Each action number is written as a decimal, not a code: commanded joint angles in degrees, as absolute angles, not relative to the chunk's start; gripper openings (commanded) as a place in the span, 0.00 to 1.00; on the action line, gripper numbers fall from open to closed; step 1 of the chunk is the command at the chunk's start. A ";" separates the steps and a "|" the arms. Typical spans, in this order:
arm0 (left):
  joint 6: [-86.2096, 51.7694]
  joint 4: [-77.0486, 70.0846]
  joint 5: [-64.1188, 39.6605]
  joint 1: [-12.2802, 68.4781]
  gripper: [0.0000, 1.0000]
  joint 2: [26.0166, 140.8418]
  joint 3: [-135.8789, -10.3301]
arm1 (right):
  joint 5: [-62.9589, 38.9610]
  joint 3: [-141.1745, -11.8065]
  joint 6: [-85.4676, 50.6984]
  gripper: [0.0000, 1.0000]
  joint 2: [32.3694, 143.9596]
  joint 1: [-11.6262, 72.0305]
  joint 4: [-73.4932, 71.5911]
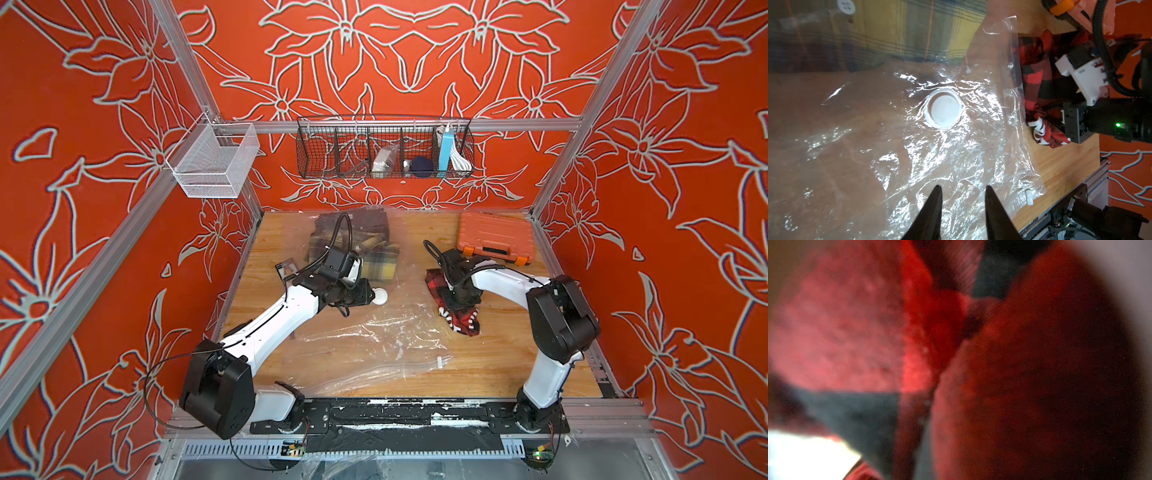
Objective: Place the folded shirt into the vacuum bag
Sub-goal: Pick up the shirt from the center of the board.
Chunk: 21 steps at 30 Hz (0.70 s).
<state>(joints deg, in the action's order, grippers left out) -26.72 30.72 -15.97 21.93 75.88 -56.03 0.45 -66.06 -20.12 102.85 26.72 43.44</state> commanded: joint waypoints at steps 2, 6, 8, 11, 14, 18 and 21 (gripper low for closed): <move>-29.39 30.13 -13.34 19.20 0.37 74.08 -54.69 | 3.05 -64.73 -19.64 0.00 100.88 23.70 48.27; -30.05 31.02 -9.35 16.11 0.42 74.63 -55.21 | 6.36 -73.38 -17.31 0.00 92.12 25.95 53.43; -29.97 30.92 -8.65 13.18 0.46 75.77 -56.16 | 5.22 -77.26 -16.79 0.00 89.83 28.44 54.26; -29.84 30.78 -7.48 7.91 0.53 78.69 -58.85 | 3.23 -82.65 -16.96 0.00 89.10 33.96 54.40; -30.42 29.49 -6.27 2.65 0.57 82.16 -61.55 | 0.27 -86.54 -19.19 0.00 91.55 41.01 51.56; -31.57 24.55 -5.74 -2.90 0.61 86.31 -63.75 | -4.58 -90.01 -23.65 0.00 99.31 47.52 45.41; -30.94 21.24 -5.65 -4.70 0.63 90.34 -65.48 | -6.46 -89.90 -26.79 0.00 104.31 47.27 41.31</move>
<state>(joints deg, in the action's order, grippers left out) -30.85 25.47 -6.85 -3.73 87.33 -63.68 -3.95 -90.24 -22.68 100.12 48.29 44.80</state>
